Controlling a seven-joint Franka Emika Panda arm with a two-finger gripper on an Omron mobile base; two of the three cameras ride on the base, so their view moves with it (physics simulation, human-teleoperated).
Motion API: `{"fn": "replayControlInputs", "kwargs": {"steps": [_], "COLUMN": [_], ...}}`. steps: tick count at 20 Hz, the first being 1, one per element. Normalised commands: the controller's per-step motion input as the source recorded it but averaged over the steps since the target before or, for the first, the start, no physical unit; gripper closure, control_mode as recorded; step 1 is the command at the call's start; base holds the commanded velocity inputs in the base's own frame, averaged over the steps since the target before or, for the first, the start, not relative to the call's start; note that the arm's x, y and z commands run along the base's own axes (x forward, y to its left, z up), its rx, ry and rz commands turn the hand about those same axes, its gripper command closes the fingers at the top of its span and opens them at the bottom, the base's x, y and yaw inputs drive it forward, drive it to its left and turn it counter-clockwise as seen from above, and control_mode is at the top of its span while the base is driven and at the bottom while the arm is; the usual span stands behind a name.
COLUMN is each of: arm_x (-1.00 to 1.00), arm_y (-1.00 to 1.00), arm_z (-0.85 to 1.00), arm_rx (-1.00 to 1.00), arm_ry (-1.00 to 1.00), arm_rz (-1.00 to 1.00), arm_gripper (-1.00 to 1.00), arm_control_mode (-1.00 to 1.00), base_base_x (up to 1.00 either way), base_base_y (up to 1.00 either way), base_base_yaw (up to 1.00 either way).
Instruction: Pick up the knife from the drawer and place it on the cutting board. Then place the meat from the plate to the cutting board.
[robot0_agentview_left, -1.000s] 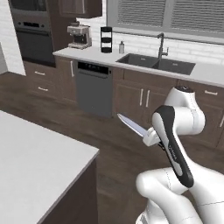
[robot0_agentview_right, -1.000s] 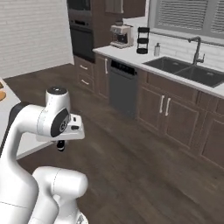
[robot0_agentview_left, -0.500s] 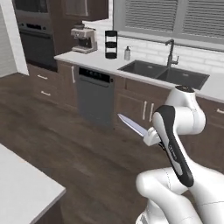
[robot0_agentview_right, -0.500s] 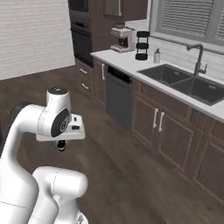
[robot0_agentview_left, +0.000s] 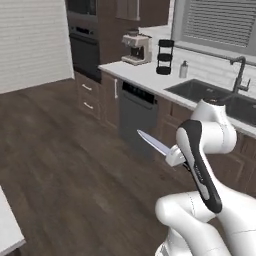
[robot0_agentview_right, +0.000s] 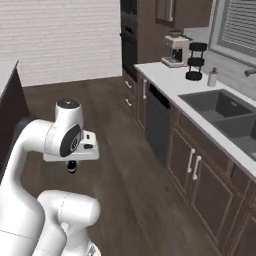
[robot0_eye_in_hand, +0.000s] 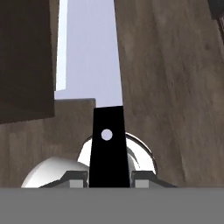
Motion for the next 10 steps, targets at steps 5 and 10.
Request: {"fn": "replayControlInputs", "kwargs": {"steps": [5,10], "arm_x": [0.0,0.0], "arm_y": [0.0,0.0], "arm_z": [0.0,0.0], "arm_rx": [0.0,0.0], "arm_ry": [0.0,0.0], "arm_rz": [0.0,0.0], "arm_gripper": [1.0,1.0], "arm_control_mode": [1.0,1.0], "base_base_x": [0.86,1.0], "base_base_y": [-0.51,-0.26], "base_base_yaw": [0.65,0.71]}}
